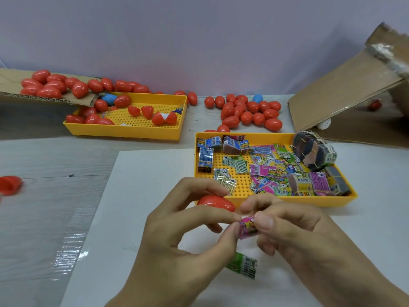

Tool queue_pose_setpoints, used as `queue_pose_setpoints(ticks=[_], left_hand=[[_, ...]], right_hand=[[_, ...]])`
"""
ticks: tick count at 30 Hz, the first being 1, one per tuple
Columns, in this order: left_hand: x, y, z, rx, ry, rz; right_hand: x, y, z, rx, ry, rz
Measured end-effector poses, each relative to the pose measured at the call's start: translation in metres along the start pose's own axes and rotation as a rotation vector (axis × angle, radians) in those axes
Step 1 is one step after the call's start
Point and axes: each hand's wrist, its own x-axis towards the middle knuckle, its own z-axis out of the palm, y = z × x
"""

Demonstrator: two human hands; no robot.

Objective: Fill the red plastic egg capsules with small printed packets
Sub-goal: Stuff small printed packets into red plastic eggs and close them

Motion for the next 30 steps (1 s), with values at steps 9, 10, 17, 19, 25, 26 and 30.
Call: queue_pose_setpoints(ticks=[9,10,17,19,25,26,30], left_hand=[[0.0005,-0.0011,0.0020,-0.279,0.030,-0.292],[0.0003,-0.0008,0.0015,-0.305,0.024,-0.316],[-0.0025,0.0022,0.0019,-0.318,0.040,-0.353],[-0.0031,0.0009,0.0016,-0.309,0.012,-0.323],[-0.0032,-0.0021,0.0040,-0.314,-0.013,-0.258],[-0.0034,-0.0022,0.0046,-0.312,-0.015,-0.253],[-0.0041,-0.0020,0.0064,-0.299,-0.012,-0.244]], right_hand=[[-0.0003,0.0023,-0.0007,-0.138,0.177,-0.178],[-0.0007,0.0030,-0.0010,-0.171,0.203,-0.230],[-0.0032,0.0089,-0.0014,-0.329,0.265,-0.408],[-0.0032,0.0090,-0.0007,-0.349,0.260,-0.422],[-0.0035,0.0083,-0.0001,-0.353,0.189,-0.418],[-0.0034,0.0085,0.0001,-0.350,0.184,-0.416],[-0.0027,0.0078,-0.0011,-0.308,0.169,-0.414]])
